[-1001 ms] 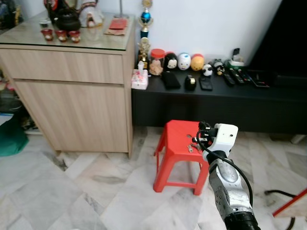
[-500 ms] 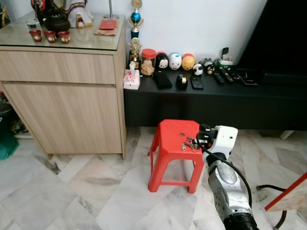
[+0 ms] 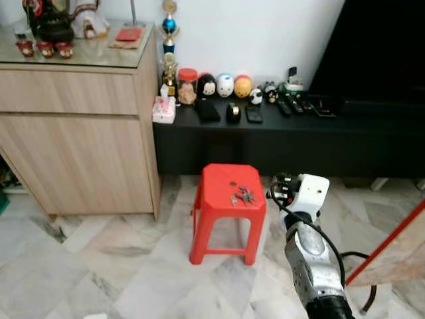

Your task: Hang keys on a hook

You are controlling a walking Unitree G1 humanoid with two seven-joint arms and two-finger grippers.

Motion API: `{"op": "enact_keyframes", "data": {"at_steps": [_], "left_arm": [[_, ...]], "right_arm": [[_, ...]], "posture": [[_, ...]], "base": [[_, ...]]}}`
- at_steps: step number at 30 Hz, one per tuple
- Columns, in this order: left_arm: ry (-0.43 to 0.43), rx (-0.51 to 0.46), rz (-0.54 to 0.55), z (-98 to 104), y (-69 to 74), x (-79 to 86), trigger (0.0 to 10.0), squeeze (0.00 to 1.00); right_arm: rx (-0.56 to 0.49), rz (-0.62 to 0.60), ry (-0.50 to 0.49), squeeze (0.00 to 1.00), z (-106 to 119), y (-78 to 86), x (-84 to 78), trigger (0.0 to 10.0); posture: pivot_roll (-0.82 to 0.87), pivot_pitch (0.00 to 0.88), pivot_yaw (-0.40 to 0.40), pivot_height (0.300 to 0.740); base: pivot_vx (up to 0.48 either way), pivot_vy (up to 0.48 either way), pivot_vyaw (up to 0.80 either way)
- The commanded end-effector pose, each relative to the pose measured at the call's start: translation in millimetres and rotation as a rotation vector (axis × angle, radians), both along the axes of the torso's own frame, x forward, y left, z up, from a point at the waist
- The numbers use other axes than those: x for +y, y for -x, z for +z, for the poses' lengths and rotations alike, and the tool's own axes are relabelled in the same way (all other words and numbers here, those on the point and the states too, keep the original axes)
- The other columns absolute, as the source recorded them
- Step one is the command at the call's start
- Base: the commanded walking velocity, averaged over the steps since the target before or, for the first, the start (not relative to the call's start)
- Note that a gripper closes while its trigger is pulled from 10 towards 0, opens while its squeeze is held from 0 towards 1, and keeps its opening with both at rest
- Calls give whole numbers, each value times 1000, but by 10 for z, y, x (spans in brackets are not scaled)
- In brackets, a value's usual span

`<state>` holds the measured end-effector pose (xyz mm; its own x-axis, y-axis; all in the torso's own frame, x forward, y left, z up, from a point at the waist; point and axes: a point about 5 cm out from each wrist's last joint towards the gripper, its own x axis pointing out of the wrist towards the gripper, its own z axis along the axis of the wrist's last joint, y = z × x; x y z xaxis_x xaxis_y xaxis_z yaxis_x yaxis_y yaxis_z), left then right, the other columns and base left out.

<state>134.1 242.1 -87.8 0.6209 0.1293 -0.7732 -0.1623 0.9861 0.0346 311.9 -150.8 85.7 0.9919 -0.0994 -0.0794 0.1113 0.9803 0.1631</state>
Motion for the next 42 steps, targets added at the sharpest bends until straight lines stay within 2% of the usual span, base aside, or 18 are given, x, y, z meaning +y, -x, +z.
{"op": "enact_keyframes", "data": {"at_steps": [1,8,15,33,42], "left_arm": [[10,28,-4,-38,74,-34,10000,0],[11,27,-5,-36,68,-33,10000,0],[10,19,5,-26,65,-5,10000,0],[14,27,6,-33,81,-8,10000,0],[16,33,11,-39,112,9,10000,0]], "right_arm": [[-15,-32,-2,0,33,-5,-53,10000],[-13,-48,-4,0,35,-7,-66,10000],[-30,-99,-31,0,45,2,-155,10000],[4,-123,-48,0,-10,24,-151,10000],[5,-124,-48,0,-14,18,-143,10000]], "posture": [[63,0,-101,740],[66,0,-104,740],[70,0,-100,740],[65,0,-96,740],[67,0,-96,740]], "base": [[0,-379,0],[0,-385,0],[0,-383,0],[0,-332,0],[0,0,-788]]}}
